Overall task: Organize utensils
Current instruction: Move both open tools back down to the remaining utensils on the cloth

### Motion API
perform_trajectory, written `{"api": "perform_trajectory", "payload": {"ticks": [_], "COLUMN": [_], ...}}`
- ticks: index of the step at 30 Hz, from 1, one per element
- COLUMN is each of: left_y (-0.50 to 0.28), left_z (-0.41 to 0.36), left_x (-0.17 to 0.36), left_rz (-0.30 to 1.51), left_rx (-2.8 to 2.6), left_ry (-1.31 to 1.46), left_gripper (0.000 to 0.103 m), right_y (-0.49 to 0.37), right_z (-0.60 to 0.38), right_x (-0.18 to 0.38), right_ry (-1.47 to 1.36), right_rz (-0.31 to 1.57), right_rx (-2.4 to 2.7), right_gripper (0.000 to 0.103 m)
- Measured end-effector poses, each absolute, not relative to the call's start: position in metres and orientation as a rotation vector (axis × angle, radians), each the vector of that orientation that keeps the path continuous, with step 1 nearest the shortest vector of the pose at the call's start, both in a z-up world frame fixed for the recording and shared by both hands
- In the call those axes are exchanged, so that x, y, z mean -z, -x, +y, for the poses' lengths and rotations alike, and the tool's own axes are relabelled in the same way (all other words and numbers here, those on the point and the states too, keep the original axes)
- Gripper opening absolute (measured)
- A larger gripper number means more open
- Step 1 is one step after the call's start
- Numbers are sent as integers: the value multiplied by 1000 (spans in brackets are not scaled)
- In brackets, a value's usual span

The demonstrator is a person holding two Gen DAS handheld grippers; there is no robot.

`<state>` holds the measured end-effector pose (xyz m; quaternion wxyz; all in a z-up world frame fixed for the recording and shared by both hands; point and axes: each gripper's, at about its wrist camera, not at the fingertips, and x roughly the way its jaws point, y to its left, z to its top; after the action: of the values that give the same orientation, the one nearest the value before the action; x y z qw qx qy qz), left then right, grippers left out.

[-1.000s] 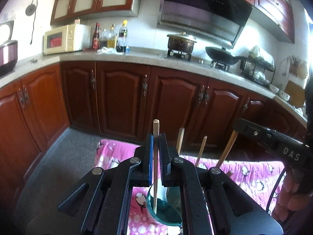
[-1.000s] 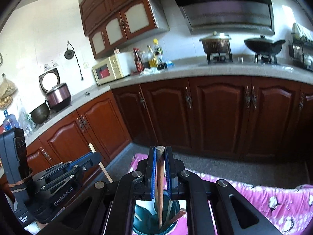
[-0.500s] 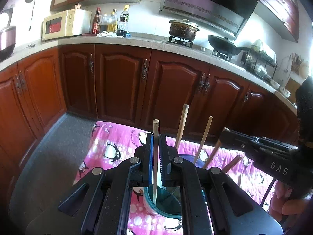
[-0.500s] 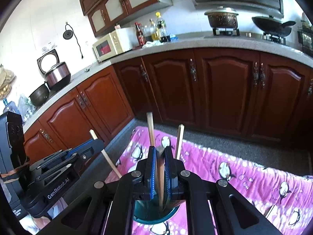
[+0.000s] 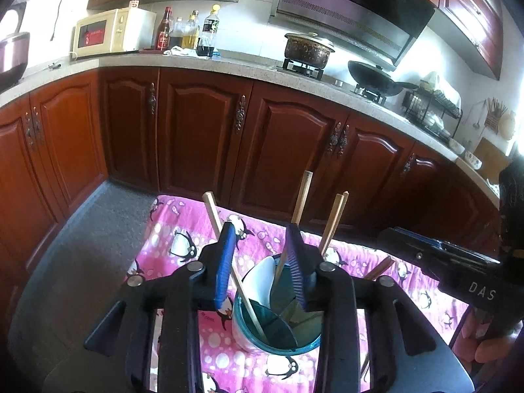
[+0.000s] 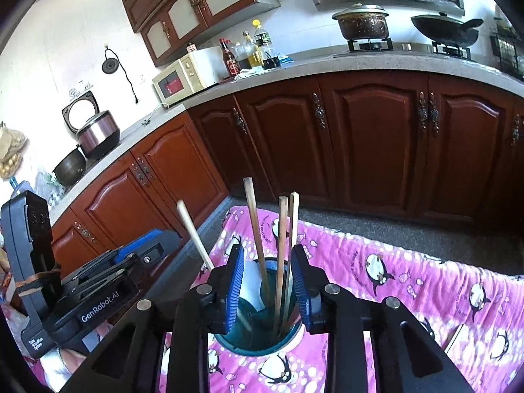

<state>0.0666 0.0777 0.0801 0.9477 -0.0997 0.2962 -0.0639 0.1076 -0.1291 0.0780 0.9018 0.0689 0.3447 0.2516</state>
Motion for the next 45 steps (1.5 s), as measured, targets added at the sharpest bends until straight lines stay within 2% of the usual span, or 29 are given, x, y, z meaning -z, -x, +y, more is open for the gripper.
{"api": "perform_trajectory", "payload": {"ticks": [4,8,29,35,45], "left_y": [-59,-48,10,19,23], "left_z": [73,64,-11,-29,-63], "left_x": [-83,-87,-81,-64,-10], "left_rz": [600,589,607,661,807], "left_rx": [136,136,256,305,373], "left_ry": [186,159,74,90,84], "left_gripper": [36,42,55,55,55], "right_y": [-98,-84,-19,-4,-1], "right_z": [-135,-143,-222,-271,-333], "right_x": [-80,-81,-64,-37,45], "right_ry": [-153,-152,-187,-221,-294], "right_rz": [703,693,723,773,945], "right_rx": [-523,-523,-386,-293,-164], "right_gripper": [38,39,44,44,44]}}
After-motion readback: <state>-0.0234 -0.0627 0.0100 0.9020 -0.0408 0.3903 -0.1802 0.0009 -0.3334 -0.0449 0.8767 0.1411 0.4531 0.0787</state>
